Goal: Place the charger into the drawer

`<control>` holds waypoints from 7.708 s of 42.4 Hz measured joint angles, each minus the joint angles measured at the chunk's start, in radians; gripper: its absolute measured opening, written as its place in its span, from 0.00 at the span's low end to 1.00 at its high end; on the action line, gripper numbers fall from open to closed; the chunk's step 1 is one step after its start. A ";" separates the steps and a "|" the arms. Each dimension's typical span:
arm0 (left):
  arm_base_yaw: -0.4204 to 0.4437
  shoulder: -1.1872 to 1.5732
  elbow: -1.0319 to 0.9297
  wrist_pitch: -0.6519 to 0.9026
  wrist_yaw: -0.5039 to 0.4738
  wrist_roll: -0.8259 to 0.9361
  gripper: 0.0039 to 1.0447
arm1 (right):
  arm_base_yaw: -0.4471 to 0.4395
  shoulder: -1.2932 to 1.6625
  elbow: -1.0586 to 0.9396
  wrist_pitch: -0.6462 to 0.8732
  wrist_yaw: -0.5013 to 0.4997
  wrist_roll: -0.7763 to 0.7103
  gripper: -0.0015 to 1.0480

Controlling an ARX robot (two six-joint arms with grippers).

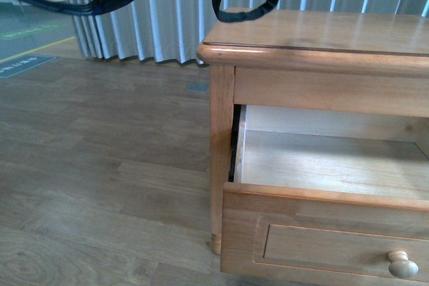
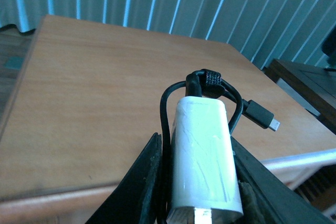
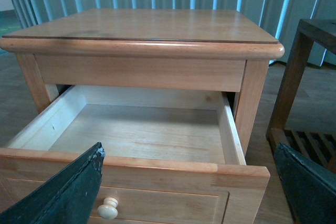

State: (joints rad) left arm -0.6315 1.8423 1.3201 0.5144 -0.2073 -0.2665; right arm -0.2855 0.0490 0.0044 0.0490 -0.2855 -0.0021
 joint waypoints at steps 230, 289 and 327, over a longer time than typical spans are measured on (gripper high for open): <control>0.629 -1.840 -1.308 -0.518 0.204 0.261 0.94 | 0.138 0.595 0.004 0.291 0.215 -0.234 0.92; 0.629 -1.840 -1.308 -0.518 0.204 0.262 0.94 | 0.417 2.042 0.832 0.896 0.378 -0.233 0.92; 0.629 -1.840 -1.308 -0.518 0.204 0.262 0.94 | 0.273 1.212 0.265 0.745 0.248 -0.121 0.92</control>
State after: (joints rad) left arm -0.0025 0.0021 0.0120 -0.0036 -0.0029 -0.0048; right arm -0.0128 1.2610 0.2691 0.7937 -0.0380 -0.1226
